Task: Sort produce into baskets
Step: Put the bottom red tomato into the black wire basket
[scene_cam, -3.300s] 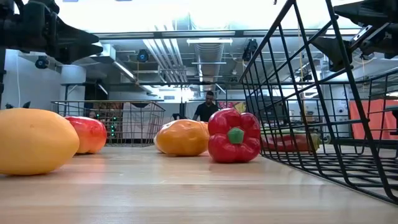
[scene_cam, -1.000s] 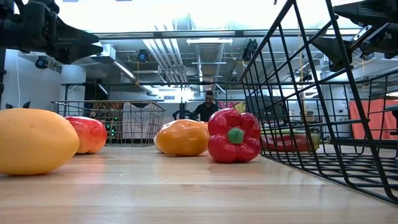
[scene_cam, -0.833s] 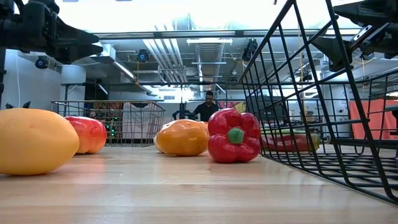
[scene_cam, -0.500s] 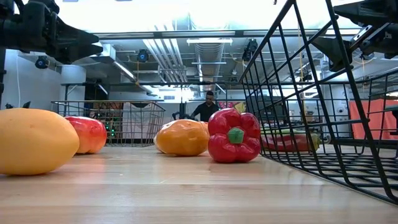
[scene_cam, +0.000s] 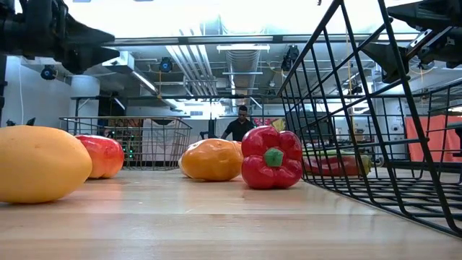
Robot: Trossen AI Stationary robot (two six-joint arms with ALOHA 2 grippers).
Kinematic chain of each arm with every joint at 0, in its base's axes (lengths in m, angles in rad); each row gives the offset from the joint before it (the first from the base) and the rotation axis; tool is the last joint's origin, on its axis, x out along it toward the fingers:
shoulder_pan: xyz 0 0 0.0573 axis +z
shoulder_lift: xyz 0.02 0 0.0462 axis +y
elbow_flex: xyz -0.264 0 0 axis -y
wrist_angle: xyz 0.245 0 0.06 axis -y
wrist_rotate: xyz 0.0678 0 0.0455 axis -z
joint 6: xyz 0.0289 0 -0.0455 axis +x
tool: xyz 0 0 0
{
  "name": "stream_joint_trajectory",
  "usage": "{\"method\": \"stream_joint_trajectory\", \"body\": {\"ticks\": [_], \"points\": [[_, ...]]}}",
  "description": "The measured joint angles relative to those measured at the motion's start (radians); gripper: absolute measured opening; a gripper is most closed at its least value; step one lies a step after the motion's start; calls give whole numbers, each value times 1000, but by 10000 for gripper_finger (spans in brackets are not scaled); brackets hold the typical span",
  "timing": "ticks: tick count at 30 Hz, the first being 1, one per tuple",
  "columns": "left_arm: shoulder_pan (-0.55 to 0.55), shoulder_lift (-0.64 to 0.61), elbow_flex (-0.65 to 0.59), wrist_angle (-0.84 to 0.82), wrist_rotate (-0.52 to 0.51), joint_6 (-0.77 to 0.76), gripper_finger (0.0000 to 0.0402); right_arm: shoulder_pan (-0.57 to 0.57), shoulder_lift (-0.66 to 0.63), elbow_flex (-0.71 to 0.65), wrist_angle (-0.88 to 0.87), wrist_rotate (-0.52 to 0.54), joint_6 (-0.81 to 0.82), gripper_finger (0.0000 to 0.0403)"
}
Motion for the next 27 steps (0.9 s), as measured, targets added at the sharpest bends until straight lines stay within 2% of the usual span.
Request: {"method": "stream_joint_trajectory", "body": {"ticks": [3, 5, 17, 19, 22, 27], "points": [[0, 0, 0, 14, 0, -180, 300, 0, 0, 0, 0, 0, 0, 352], [0, 0, 0, 16, -1, -231, 300, 0, 0, 0, 0, 0, 0, 352], [0, 4, 0, 32, 0, -296, 300, 0, 0, 0, 0, 0, -4, 352], [0, 7, 0, 31, 0, -365, 300, 0, 0, 0, 2, 1, 29, 352], [0, 30, 0, 33, 9, -479, 300, 0, 0, 0, 14, 17, 114, 352], [0, 130, 0, 115, 62, -490, 300, 0, 0, 5, -2, 33, 105, 352]]}}
